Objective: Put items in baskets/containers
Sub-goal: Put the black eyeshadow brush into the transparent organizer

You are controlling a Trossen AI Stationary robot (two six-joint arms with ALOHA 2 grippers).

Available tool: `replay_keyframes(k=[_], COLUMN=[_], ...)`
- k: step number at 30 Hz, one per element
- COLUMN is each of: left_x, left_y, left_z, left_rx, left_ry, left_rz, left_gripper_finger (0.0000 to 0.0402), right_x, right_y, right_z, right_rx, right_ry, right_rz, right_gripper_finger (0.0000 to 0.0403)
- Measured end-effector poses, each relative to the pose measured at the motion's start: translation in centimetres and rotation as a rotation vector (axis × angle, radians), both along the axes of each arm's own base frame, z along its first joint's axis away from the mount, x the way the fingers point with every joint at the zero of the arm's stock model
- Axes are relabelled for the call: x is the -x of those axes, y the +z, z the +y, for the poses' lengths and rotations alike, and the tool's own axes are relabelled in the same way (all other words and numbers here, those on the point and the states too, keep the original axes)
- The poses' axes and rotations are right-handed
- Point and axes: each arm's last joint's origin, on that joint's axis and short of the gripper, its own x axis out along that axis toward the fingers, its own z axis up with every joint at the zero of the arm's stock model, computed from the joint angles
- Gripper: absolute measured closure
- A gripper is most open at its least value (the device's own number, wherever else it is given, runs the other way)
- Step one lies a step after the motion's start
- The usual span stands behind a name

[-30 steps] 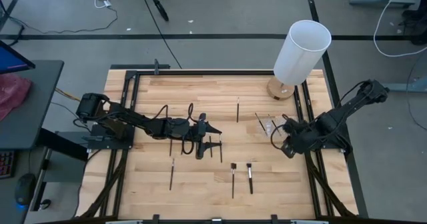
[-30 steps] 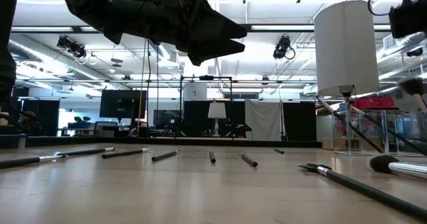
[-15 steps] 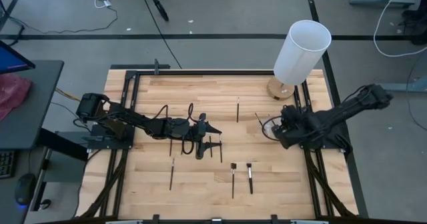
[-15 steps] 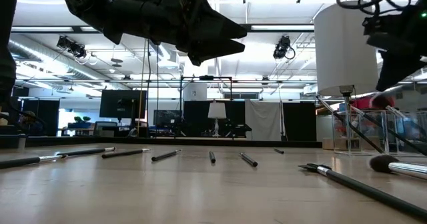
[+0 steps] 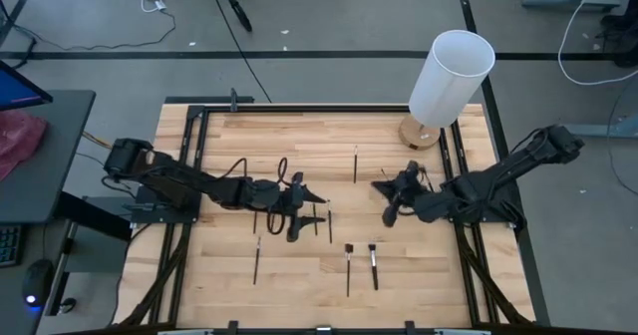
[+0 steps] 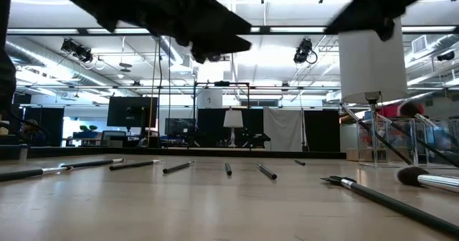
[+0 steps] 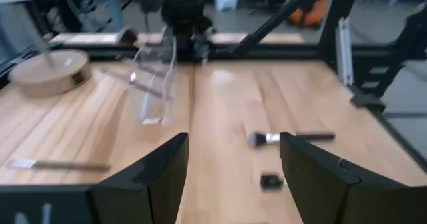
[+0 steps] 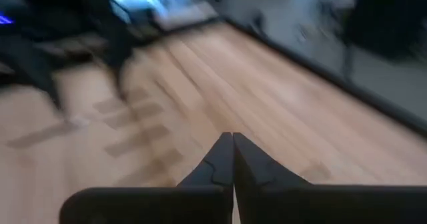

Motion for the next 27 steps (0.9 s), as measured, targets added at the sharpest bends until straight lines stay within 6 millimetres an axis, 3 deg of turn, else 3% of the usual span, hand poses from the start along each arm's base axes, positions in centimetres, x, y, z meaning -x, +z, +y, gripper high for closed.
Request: replay_keyframes(k=[8, 14, 18, 22, 27], left_x=[5.1, 9.6, 11.7, 12.5, 11.9], left_y=[1.7, -0.5, -2.3, -3.7, -6.2], left_z=[-2.3, -3.7, -4.6, -5.3, -5.8], left_rx=[-0.001, 0.111, 0.176, 0.157, 0.105], left_ry=[0.209, 0.434, 0.631, 0.812, 0.918], left_rz=[0.201, 0.490, 0.588, 0.494, 0.427], left_gripper_finger=[0.0168, 0.0168, 0.0168, 0.0168, 0.0168], right_x=[-2.7, -4.5, -5.3, -5.6, -5.8], right_y=[-3.2, -6.5, -7.8, -8.4, -8.4], right_z=[2.4, 3.4, 3.8, 4.0, 4.1], right_rx=[0.109, 0.114, 0.103, 0.099, 0.082], right_ry=[0.132, 0.155, 0.162, 0.161, 0.169], right_rz=[-0.160, -0.141, -0.161, -0.172, -0.204], right_gripper_finger=[0.0401, 0.0401, 0.0401, 0.0401, 0.0401])
